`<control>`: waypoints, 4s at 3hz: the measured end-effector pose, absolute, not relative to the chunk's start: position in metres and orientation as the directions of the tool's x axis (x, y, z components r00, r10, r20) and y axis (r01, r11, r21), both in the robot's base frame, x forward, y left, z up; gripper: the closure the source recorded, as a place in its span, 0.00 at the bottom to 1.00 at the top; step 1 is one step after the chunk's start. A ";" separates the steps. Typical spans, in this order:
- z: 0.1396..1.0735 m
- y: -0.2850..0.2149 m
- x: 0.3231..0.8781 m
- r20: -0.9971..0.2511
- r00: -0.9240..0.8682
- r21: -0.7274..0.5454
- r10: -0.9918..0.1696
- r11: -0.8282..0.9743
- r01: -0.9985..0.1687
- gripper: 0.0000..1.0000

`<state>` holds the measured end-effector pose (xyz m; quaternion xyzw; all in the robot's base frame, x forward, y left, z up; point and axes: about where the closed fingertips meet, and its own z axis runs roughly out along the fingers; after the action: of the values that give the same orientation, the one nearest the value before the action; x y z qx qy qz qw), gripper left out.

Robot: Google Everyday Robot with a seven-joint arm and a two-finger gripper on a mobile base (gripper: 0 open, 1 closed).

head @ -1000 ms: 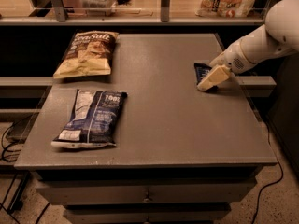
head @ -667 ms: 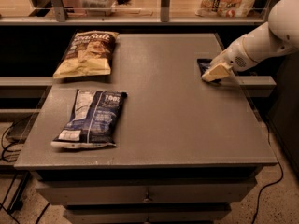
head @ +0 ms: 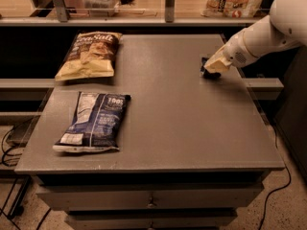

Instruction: Move rxbar blueberry near brown chip bag

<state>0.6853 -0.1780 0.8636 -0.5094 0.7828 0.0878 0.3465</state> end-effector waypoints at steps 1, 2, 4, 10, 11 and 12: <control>0.870 -0.163 0.690 -0.637 -0.206 -0.226 -0.743 0.435 -0.872 1.00; 0.895 -0.139 0.699 -0.642 -0.131 -0.269 -0.756 0.381 -0.884 1.00; 0.932 -0.040 0.706 -0.698 0.095 -0.276 -0.710 0.145 -0.950 1.00; 0.894 0.118 0.639 -0.889 0.191 -0.143 -0.416 -0.144 -0.979 0.83; 0.883 0.133 0.628 -0.918 0.155 -0.100 -0.366 -0.164 -0.981 0.59; 0.878 0.139 0.625 -0.930 0.139 -0.084 -0.339 -0.171 -0.982 0.36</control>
Offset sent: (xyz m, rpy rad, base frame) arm 0.0259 0.0704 0.0762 -0.0102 -0.1413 0.1792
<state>0.6247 0.1386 0.8776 -0.6454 0.5117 0.4109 0.3909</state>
